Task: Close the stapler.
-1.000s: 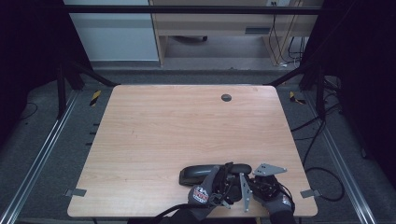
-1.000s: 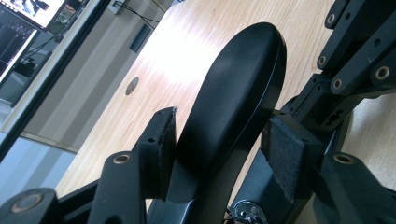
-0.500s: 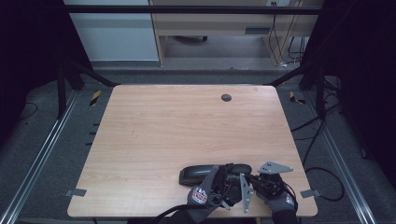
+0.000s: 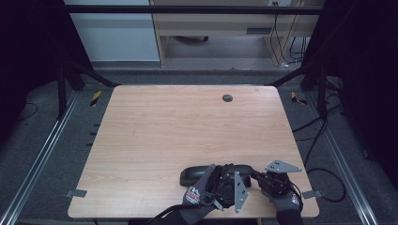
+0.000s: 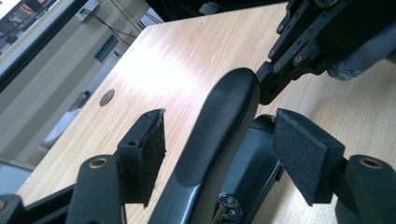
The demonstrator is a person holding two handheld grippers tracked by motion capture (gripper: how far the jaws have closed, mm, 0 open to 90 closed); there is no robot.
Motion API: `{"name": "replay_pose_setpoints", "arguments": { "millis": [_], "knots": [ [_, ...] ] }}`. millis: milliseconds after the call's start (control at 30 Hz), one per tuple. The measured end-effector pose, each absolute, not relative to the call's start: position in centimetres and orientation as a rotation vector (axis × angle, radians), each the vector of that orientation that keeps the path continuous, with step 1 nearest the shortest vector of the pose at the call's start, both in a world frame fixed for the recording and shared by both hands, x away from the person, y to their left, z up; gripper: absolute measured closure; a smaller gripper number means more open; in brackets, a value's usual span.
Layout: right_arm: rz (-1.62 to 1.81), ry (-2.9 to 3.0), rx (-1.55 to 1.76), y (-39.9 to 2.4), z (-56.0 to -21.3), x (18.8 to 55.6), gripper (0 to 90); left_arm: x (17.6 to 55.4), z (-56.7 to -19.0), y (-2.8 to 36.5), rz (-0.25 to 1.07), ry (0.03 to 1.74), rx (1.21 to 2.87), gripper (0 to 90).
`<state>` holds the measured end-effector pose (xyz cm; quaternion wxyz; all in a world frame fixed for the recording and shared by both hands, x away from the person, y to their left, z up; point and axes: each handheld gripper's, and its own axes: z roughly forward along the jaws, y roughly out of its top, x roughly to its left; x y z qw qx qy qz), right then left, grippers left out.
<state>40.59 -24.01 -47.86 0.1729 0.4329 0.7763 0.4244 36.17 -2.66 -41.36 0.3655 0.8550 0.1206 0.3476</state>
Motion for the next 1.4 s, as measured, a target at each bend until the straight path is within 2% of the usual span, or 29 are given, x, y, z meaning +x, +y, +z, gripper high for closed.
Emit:
{"name": "replay_pose_setpoints", "arguments": {
  "millis": [567, 1000, 1400],
  "knots": [
    [1.224, 2.104, 1.234, -25.1, -46.5, 40.3, 90.0, 38.8, -39.2, 2.9, 0.806, 0.504, 2.097, 37.1],
    [1.27, 2.063, 1.197, -25.0, -44.9, 39.9, 90.0, 40.2, -38.6, 8.9, 0.836, 0.674, 2.025, 39.5],
    [1.315, 2.052, 1.143, -24.1, -43.3, 39.2, 90.0, 40.6, -40.4, 15.8, 0.876, 0.866, 1.96, 41.6]
  ]
}}
